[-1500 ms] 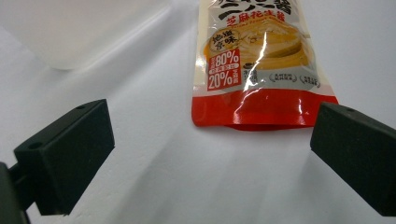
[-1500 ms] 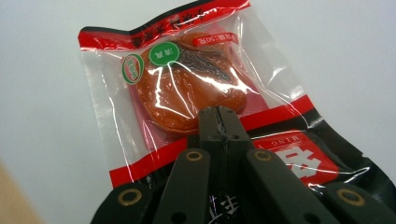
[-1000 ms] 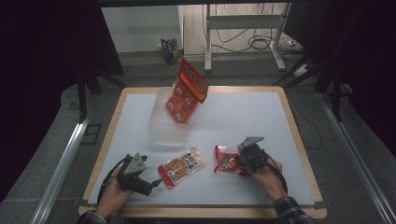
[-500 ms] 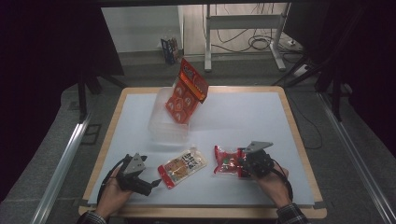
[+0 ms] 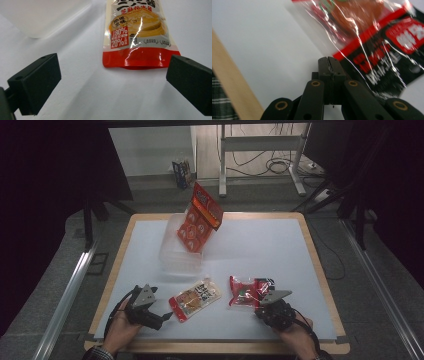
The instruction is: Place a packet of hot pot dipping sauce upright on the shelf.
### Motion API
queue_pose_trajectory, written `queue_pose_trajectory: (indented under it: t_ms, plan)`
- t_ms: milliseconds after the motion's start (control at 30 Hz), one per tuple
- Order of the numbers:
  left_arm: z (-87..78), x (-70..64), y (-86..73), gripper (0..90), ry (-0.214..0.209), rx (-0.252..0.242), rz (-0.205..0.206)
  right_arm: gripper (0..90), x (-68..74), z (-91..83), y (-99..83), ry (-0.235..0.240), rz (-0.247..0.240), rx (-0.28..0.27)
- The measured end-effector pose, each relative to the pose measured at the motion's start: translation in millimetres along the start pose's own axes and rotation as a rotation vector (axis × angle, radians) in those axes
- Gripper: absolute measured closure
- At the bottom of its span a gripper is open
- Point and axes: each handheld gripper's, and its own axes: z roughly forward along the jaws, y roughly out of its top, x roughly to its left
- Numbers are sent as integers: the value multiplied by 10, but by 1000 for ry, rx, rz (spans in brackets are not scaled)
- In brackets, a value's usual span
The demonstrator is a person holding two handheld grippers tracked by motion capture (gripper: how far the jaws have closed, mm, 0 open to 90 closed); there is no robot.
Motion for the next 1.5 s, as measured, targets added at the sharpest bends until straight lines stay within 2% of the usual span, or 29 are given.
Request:
queue_pose_trajectory:
  t_ms: [67, 167, 200, 233, 300, 333, 433, 500, 600, 633, 733, 767, 833, 867, 900, 933, 967, 1000, 1033, 1100, 1133, 1200, 1233, 1300, 1500]
  plan:
    - [-1, -1, 1, 0, -1, -1, -1, 883, -37, 6, -10, 2, 16, 0]
    - [1, -4, 12, 0, -13, -7, -17, 884, -94, 8, -4, -51, 9, 2]
    - [1, -4, 12, 0, -13, -7, -17, 884, -94, 8, -4, -51, 9, 2]
    - [7, -12, 22, 0, -22, -10, -25, 884, -156, 13, 5, -78, 14, 3]
    - [10, -18, 30, 0, -30, -13, -29, 884, -197, 17, 11, -91, 17, 2]
    - [15, -26, 39, 0, -34, -14, -32, 884, -290, 27, 23, -109, 30, -2]
    - [30, -46, 67, 0, -52, -10, -43, 884, -337, 29, 28, -111, 41, -2]
    - [52, -58, 100, 7, -71, 11, -68, 879, -318, 24, 30, -112, 26, -1]
    - [59, -69, 131, 17, -78, 15, -80, 837, -301, 13, 34, -107, 23, -7]
    - [67, -93, 188, 33, -100, -6, -100, 783, -295, -14, 35, -104, 21, -25]
    - [88, -131, 256, 62, -111, -27, -110, 739, -297, -39, 26, -102, 22, -40]
    - [112, -173, 329, 143, -132, -48, -109, 685, -303, -57, 9, -99, 31, -53]
    - [131, -196, 368, 246, -140, -55, -105, 658, -308, -66, 1, -99, 36, -58]
    - [173, -237, 437, 307, -175, -68, -102, 614, -318, -87, -9, -98, 45, -73]
    - [173, -237, 437, 368, -175, -68, -102, 614, -318, -87, -9, -98, 45, -73]
    - [199, -256, 469, 368, -192, -74, -105, 588, -320, -97, -12, -98, 48, -83]
    - [221, -270, 493, 417, -204, -78, -104, 564, -324, -107, -13, -103, 47, -91]
    - [258, -294, 534, 525, -220, -80, -96, 534, -333, -120, -16, -107, 49, -100]
    - [281, -309, 560, 525, -226, -85, -95, 534, -333, -120, -16, -107, 49, -100]
    - [355, -346, 644, 631, -257, -93, -91, 499, -343, -120, -21, -112, 51, -106]
    - [424, -388, 723, 729, -272, -102, -83, 475, -348, -122, -23, -116, 50, -111]
    - [499, -425, 801, 820, -288, -103, -65, 450, -353, -131, -25, -119, 51, -118]
    - [499, -425, 801, 854, -288, -103, -65, 450, -353, -131, -25, -119, 51, -118]
    - [647, -490, 905, 896, -307, -110, -60, 405, -371, -135, -35, -121, 51, -127]
    - [902, -597, 1043, 897, -309, -102, -14, 343, -417, -137, -59, -120, 68, -145]
